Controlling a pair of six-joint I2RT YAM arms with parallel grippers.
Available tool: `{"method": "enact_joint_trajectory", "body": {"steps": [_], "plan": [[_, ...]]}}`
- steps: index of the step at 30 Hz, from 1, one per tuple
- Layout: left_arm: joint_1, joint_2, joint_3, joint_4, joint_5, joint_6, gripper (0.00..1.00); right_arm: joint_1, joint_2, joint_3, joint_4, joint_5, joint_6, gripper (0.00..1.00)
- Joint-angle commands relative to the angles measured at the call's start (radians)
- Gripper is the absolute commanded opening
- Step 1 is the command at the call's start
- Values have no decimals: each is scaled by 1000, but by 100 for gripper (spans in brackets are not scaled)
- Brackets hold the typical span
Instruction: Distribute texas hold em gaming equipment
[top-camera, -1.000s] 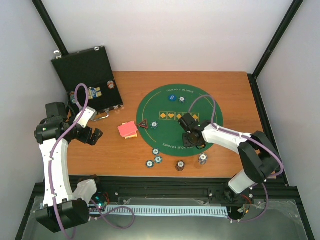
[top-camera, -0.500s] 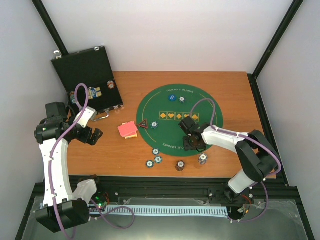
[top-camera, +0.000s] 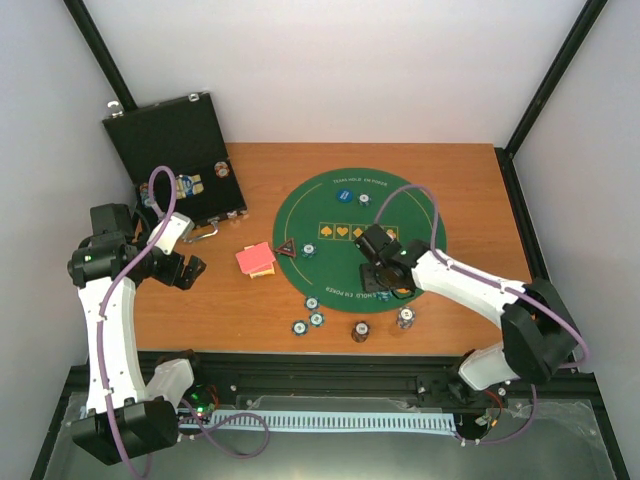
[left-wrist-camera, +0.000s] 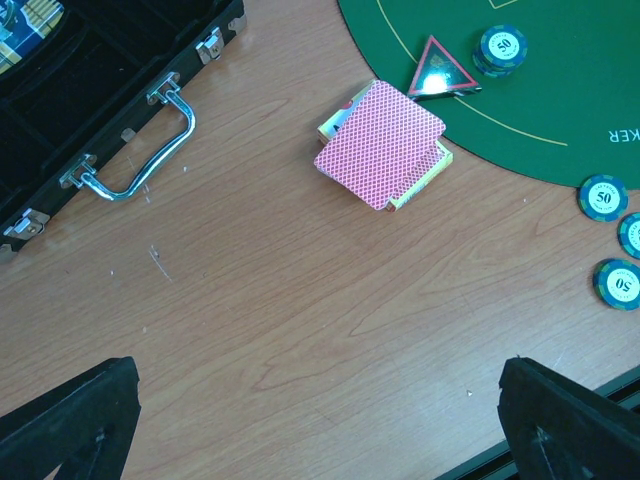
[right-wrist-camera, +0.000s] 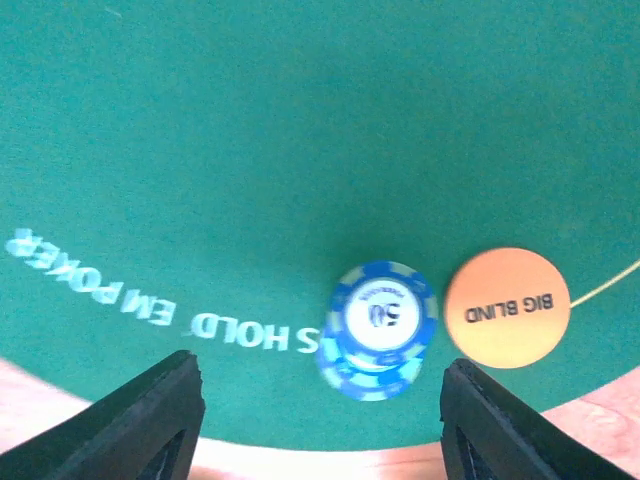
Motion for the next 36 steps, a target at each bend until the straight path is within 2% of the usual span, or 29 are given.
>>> {"method": "enact_joint_trajectory", "body": {"steps": [1,6,10,26,36], "plan": [[2,3,37,-9,14,2,100,126,-51,61,-99,68,62,67],[2,7,39,-8,23,-3,100,333,-65,56,-148,102,168,74],[2,13,40,-6,26,-3,100,427,-53,21,-144,98,231,76],[2,13,33,-4,20,2,100,438,-33,-85,-36,1,230,80],[2,9,34,-5,14,7,100,436,-16,-98,-20,13,230,75]]}}
